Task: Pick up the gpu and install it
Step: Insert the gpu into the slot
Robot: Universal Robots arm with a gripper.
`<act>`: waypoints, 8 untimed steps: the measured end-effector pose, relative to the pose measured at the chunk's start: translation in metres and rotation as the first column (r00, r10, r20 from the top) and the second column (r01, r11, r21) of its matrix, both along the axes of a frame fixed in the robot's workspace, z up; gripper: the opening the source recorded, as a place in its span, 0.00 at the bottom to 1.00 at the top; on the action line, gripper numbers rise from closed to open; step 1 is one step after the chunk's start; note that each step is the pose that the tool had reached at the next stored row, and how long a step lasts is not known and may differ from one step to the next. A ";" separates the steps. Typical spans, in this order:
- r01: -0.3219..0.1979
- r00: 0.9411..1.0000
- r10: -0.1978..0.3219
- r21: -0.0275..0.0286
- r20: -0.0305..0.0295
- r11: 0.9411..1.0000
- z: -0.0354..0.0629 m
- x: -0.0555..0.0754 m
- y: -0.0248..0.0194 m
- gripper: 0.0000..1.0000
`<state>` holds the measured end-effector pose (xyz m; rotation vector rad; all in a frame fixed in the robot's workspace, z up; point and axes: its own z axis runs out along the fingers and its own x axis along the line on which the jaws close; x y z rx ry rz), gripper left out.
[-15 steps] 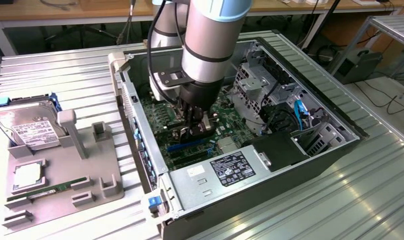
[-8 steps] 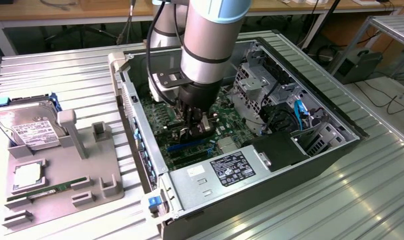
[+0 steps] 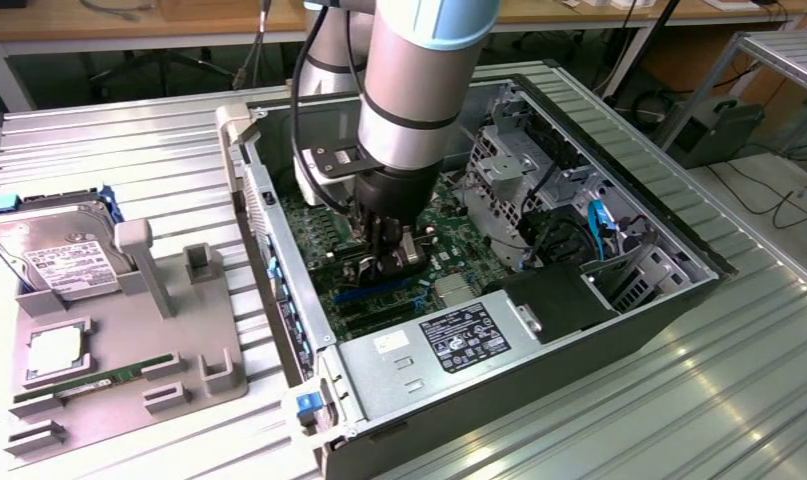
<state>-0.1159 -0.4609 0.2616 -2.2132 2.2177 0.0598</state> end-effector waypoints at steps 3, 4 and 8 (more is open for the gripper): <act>0.000 1.000 0.000 0.000 -0.003 1.000 -0.0014 0.000 0.0000 0.26; 0.000 1.000 0.000 0.000 -0.003 1.000 -0.0014 0.000 0.0000 0.26; 0.000 1.000 0.000 0.000 -0.003 1.000 -0.0026 0.000 0.0000 0.26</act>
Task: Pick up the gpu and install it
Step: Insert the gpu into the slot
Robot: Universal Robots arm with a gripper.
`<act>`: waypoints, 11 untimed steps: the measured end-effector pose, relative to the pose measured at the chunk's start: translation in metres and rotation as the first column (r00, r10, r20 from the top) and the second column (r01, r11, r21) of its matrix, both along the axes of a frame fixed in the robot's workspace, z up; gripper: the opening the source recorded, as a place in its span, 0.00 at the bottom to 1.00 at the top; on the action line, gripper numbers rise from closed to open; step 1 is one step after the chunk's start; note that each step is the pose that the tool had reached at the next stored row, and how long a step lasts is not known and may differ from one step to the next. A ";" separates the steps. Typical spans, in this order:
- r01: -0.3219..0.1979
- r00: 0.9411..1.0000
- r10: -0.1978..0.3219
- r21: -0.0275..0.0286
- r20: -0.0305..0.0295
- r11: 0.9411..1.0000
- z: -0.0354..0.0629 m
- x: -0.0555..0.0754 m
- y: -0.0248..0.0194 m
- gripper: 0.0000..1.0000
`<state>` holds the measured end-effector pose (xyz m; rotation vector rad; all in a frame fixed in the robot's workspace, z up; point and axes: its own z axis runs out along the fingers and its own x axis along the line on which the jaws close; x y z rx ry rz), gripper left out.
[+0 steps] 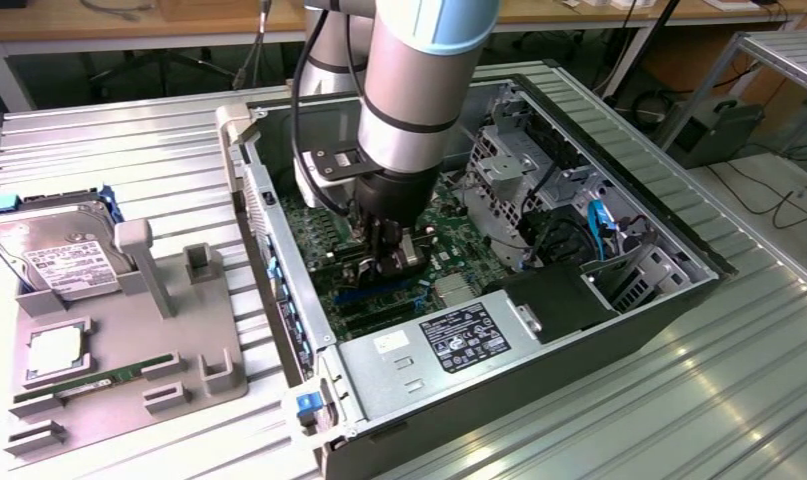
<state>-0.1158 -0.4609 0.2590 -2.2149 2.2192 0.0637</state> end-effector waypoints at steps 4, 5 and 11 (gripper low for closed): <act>0.000 1.000 0.000 0.000 -0.002 1.000 -0.0019 0.000 0.0000 0.26; 0.000 1.000 0.000 0.000 -0.002 1.000 -0.0027 0.000 -0.0001 0.26; 0.000 1.000 0.000 0.000 -0.002 1.000 -0.0034 0.000 0.0000 0.26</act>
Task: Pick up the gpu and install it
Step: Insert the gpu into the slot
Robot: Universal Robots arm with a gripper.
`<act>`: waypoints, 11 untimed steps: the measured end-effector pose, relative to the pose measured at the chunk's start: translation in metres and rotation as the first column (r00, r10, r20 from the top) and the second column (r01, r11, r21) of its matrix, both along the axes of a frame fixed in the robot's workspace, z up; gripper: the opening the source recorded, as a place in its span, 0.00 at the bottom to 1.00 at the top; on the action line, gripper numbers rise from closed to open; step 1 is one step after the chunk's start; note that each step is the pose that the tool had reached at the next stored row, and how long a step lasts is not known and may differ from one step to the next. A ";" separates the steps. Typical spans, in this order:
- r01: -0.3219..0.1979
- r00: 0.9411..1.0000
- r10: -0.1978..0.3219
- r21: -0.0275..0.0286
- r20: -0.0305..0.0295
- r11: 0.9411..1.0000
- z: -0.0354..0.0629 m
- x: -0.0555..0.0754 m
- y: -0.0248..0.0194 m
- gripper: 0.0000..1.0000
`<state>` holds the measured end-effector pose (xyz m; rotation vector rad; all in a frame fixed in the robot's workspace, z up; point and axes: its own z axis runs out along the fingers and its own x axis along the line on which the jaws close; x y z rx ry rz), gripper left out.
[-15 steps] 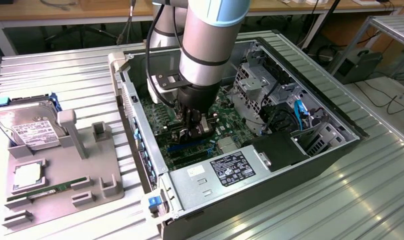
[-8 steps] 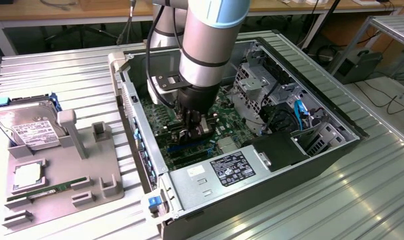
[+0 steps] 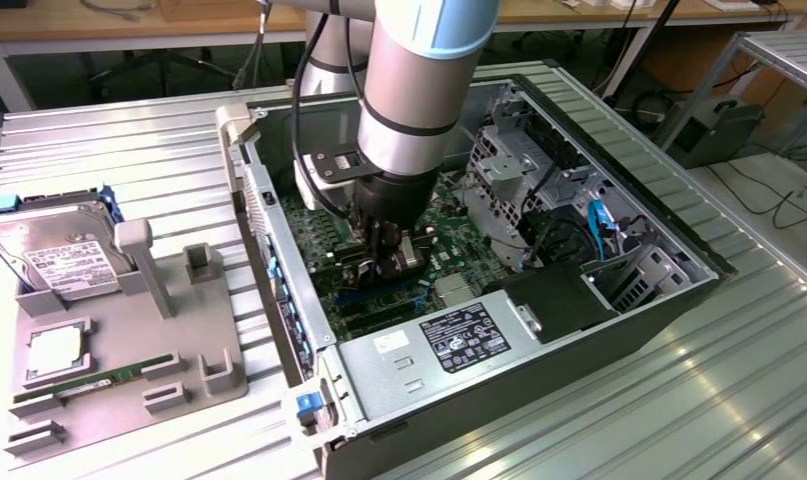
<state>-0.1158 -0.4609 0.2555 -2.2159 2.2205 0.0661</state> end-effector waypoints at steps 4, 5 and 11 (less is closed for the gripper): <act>0.000 1.000 0.000 0.000 0.000 1.000 0.0000 0.000 0.0000 0.26; 0.000 1.000 0.000 0.000 0.000 1.000 0.0000 0.000 0.0000 0.26; 0.000 1.000 0.000 0.000 0.000 1.000 0.0000 0.000 0.0000 0.26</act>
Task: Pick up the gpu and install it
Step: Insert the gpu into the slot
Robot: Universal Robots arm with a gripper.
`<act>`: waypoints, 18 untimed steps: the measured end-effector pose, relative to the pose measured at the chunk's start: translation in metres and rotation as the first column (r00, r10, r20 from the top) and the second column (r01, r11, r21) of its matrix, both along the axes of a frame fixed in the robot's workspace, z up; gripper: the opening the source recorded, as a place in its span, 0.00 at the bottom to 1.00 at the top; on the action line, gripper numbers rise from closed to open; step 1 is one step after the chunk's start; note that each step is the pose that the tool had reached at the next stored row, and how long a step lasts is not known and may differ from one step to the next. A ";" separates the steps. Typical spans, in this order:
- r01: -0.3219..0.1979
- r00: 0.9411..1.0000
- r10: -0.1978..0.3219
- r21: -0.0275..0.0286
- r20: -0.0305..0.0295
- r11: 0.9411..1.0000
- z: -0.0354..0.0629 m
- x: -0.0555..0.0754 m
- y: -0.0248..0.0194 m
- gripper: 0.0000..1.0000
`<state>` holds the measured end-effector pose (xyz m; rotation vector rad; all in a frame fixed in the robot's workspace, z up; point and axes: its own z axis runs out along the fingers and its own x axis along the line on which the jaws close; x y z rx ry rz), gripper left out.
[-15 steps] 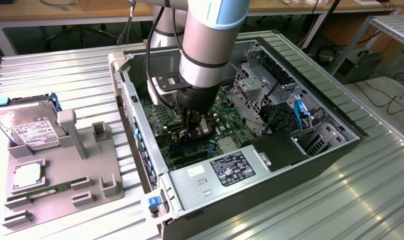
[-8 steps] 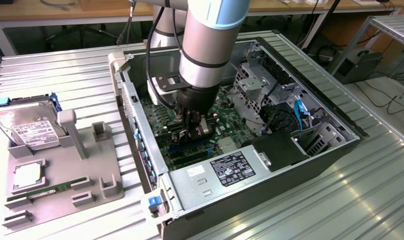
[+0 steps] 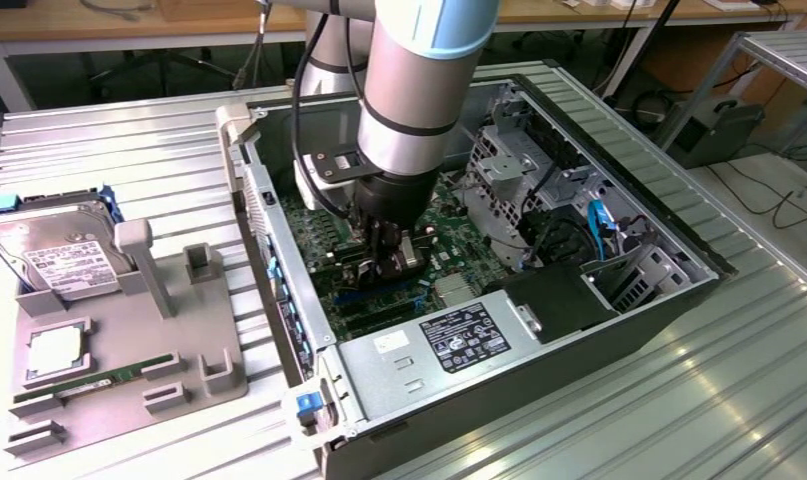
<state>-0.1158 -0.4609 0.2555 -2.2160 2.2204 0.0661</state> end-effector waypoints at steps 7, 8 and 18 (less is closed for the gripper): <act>0.000 1.000 0.000 0.000 0.000 1.000 0.0000 0.000 0.0000 0.40; 0.000 1.000 0.000 0.000 0.000 1.000 0.0000 0.000 0.0000 0.40; 0.000 1.000 0.000 -0.001 0.000 1.000 0.0246 0.000 0.0000 0.40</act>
